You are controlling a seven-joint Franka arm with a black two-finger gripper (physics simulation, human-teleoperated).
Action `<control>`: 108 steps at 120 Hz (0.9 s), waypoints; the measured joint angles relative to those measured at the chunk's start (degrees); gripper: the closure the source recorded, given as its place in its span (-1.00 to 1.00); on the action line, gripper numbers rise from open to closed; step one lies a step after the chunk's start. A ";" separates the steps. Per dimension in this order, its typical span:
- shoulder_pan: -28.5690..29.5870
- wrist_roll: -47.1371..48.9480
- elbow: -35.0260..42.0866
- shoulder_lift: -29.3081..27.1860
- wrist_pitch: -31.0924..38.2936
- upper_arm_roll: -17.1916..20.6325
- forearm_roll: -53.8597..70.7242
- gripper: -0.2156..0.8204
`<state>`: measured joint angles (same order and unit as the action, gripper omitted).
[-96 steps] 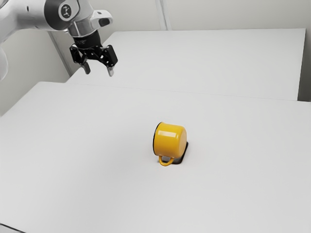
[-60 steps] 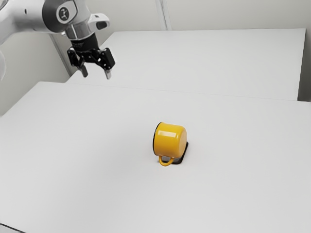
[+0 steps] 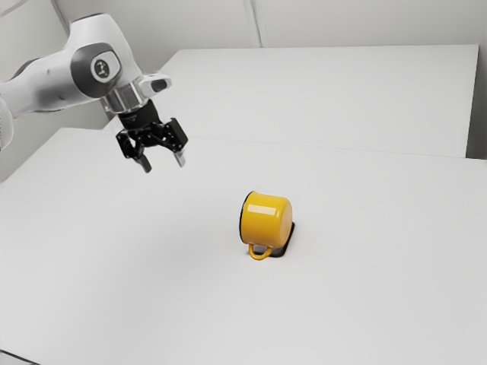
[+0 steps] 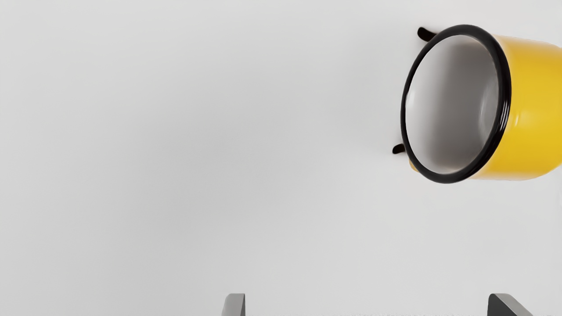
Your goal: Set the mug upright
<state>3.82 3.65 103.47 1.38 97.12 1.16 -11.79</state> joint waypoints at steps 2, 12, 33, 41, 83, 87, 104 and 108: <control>0.18 -0.02 0.27 0.25 0.15 0.02 -0.72 -0.58; 0.99 -0.33 1.32 1.15 1.01 0.06 -4.09 -0.58; 0.65 -6.47 3.54 2.88 5.30 0.09 -9.33 -0.58; 0.12 -9.76 4.74 3.50 7.13 0.09 -11.44 -0.58; 0.79 -26.41 7.68 9.13 12.08 0.07 -26.44 -0.58; 0.71 -27.78 7.70 9.71 12.24 0.07 -27.85 -0.58; 0.18 -33.17 7.65 12.39 12.65 0.08 -33.70 -0.58; 0.16 -34.40 7.64 12.92 12.70 0.12 -34.84 -0.58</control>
<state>3.98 -30.74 111.11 14.30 109.83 1.27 -46.63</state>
